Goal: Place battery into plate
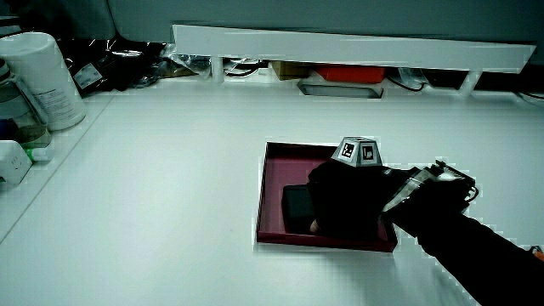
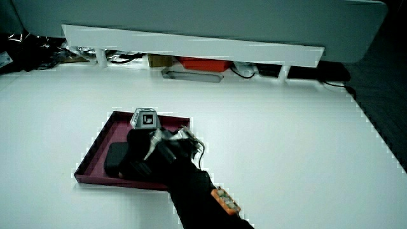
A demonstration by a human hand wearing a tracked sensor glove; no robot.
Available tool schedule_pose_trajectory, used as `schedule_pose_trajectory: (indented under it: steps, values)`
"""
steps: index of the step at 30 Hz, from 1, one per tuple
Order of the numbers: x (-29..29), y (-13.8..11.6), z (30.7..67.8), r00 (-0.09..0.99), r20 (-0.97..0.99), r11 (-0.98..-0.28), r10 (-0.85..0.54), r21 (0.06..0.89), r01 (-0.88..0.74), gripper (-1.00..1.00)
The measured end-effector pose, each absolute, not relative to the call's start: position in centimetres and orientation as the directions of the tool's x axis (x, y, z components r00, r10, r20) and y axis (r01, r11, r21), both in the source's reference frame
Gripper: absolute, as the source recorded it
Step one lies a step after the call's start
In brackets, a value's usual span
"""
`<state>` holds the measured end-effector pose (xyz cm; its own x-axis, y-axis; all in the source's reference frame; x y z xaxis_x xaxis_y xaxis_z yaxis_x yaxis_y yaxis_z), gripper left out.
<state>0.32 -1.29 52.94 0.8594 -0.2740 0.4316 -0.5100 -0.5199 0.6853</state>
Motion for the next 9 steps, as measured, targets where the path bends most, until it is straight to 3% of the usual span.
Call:
schedule_pose_trajectory:
  steps: [5, 6, 9]
  values:
    - [1.9, -1.9, 50.6, 0.798, 0.553, -0.516, -0.241, 0.624, -0.588, -0.69]
    - [2.3, -2.2, 52.9, 0.754, 0.612, -0.491, -0.237, 0.594, -0.637, -0.77]
    - [4.2, -2.8, 50.9, 0.717, 0.669, -0.487, -0.197, 0.568, -0.663, -1.0]
